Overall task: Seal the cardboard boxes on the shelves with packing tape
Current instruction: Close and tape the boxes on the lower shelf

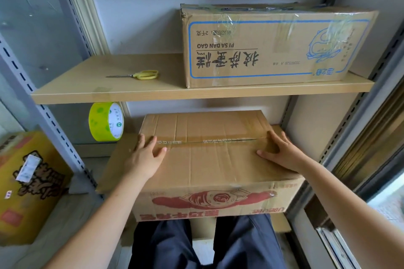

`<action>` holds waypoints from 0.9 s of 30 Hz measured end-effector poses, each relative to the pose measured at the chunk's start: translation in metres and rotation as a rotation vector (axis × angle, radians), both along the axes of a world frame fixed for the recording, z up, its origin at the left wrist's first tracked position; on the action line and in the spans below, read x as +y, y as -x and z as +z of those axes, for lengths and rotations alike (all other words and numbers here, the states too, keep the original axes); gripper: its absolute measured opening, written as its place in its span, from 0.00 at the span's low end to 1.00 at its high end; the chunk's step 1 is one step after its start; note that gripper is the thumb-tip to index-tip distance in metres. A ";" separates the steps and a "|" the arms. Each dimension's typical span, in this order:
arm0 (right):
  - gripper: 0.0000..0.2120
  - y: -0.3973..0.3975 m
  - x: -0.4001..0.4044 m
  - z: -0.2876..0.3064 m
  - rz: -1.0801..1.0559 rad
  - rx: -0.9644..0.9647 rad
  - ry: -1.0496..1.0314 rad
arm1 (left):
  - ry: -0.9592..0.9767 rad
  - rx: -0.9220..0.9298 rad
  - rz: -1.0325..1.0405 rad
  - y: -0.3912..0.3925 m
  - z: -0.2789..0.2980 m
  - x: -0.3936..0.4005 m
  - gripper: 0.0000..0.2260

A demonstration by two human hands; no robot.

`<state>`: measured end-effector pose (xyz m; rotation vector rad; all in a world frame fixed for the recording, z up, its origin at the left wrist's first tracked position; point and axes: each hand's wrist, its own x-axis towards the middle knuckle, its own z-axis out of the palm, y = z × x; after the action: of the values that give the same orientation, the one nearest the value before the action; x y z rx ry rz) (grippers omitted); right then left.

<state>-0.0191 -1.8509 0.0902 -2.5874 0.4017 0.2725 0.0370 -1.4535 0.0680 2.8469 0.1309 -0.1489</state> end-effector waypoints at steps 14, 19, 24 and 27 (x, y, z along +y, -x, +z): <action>0.44 0.032 -0.009 -0.015 -0.255 -0.023 -0.382 | -0.262 -0.242 -0.774 0.071 -0.016 -0.086 0.36; 0.44 0.029 -0.003 -0.013 -0.239 -0.052 -0.240 | -0.255 -0.240 -0.756 0.072 -0.013 -0.090 0.34; 0.45 0.044 0.001 -0.021 -0.227 -0.191 -0.330 | -0.151 -0.214 -0.730 0.071 -0.002 -0.077 0.36; 0.36 0.074 -0.001 -0.025 -0.130 -0.299 -0.622 | -0.185 -0.274 -0.637 0.069 -0.001 -0.034 0.40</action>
<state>-0.0929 -1.8517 0.0648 -1.9416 0.3111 -0.0381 -0.0317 -1.4874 0.0671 2.9455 -0.8598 0.1340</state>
